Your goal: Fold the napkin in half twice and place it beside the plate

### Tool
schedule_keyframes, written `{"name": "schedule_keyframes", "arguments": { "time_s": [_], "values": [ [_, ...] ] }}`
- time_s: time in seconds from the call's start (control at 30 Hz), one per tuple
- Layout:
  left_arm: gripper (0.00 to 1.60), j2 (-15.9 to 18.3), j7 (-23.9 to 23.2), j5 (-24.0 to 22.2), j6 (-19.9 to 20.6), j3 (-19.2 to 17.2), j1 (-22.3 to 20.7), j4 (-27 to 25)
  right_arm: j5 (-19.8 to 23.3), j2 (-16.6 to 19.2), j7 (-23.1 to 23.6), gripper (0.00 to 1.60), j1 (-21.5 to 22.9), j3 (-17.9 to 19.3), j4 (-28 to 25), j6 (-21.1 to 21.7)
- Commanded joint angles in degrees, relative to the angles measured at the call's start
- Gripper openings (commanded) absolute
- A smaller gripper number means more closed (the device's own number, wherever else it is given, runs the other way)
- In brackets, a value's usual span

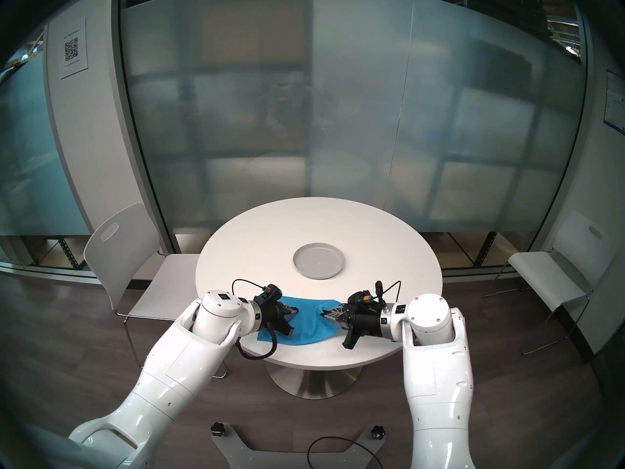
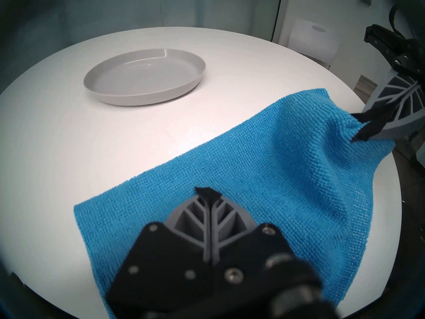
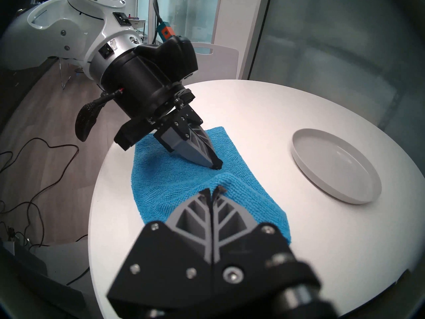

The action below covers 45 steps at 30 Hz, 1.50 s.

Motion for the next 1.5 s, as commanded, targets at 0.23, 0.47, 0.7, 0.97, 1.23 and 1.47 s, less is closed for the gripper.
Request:
{"name": "schedule_keyframes", "arguments": {
  "time_s": [0.23,0.47,0.7,0.97,1.23,1.47],
  "values": [
    [0.0,-0.92,0.68,-0.24,-0.39,0.23,-0.59,0.23,0.1,0.37,0.16,0.0,-1.13,1.59,-2.1,0.51],
    [0.0,-1.09,0.7,-0.98,-0.39,-0.19,-0.85,-0.45,-0.14,0.65,0.14,0.0,-1.47,2.33,-1.24,0.49],
    [0.0,-1.3,0.53,-1.64,0.38,-0.59,-1.53,-0.84,-0.61,0.78,-0.01,0.0,-0.98,2.18,0.63,0.03],
    [0.0,-0.74,0.21,-1.89,1.15,-1.32,-1.32,-1.1,-1.4,1.32,-0.7,0.0,-0.02,2.09,3.42,-0.5],
    [0.0,-0.26,0.17,-1.94,1.38,-2.4,-1.03,-1.17,-1.65,1.75,-0.74,0.0,0.58,1.7,4.57,-0.56],
    [0.0,-0.17,0.09,-2.02,1.46,-2.74,-0.81,-1.1,-2.05,2.19,-1.2,0.0,0.66,1.55,5.44,-0.78]
  ]
}}
